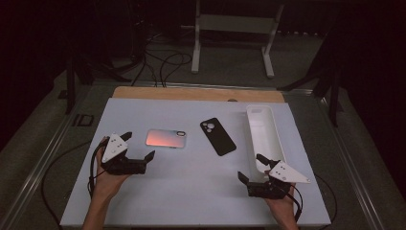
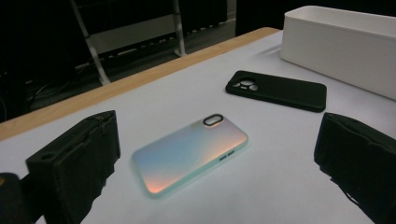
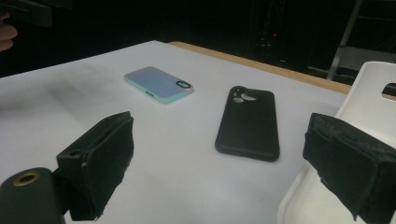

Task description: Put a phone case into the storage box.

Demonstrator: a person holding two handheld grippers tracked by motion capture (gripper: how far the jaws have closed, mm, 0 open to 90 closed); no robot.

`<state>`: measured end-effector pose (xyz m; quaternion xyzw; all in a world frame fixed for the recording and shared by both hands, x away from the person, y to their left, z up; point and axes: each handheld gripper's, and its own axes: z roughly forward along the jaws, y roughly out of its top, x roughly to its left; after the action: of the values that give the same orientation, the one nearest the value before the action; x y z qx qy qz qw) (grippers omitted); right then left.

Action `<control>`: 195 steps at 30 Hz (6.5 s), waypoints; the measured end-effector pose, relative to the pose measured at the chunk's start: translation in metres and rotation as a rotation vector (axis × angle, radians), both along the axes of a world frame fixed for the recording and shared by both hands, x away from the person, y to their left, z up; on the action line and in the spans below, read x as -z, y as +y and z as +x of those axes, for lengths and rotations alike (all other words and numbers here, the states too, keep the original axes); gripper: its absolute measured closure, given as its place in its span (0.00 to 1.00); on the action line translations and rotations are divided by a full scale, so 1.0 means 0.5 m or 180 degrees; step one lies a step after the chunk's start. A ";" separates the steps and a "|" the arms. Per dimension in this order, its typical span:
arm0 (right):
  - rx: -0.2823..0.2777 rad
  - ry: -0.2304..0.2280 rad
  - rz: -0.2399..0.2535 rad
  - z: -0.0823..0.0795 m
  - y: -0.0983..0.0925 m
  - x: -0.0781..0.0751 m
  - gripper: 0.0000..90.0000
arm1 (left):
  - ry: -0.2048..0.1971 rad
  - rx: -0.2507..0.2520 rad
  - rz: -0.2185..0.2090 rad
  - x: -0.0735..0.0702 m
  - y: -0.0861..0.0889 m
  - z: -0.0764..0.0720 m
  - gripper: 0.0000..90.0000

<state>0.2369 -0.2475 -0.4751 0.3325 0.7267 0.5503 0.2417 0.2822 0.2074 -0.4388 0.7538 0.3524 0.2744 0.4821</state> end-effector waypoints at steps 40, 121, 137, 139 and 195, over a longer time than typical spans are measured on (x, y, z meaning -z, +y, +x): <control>0.0045 -0.0039 -0.0037 -0.002 -0.006 0.001 0.10 | 0.0307 -0.0394 -0.0132 -0.003 -0.035 0.186 0.07; -0.0032 -0.0034 -0.0060 0.011 -0.026 -0.016 0.11 | 0.1307 -0.0506 0.0423 0.174 -0.035 0.164 1.00; -0.0043 -0.0029 -0.0052 0.008 -0.023 -0.011 0.11 | 0.0488 -0.0347 -0.0194 0.060 0.018 0.051 0.59; -0.0051 -0.0030 -0.0060 0.008 -0.021 -0.011 0.11 | 0.0421 -0.0255 -0.0255 0.053 0.030 0.024 0.54; -0.0048 -0.0041 -0.0134 0.025 -0.027 -0.019 0.10 | 0.0654 -0.0011 0.0285 -0.006 0.005 0.041 0.00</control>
<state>0.2492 -0.2609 -0.4655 0.3183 0.7391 0.5388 0.2492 0.3029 0.2099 -0.4359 0.7981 0.3887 0.2119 0.4088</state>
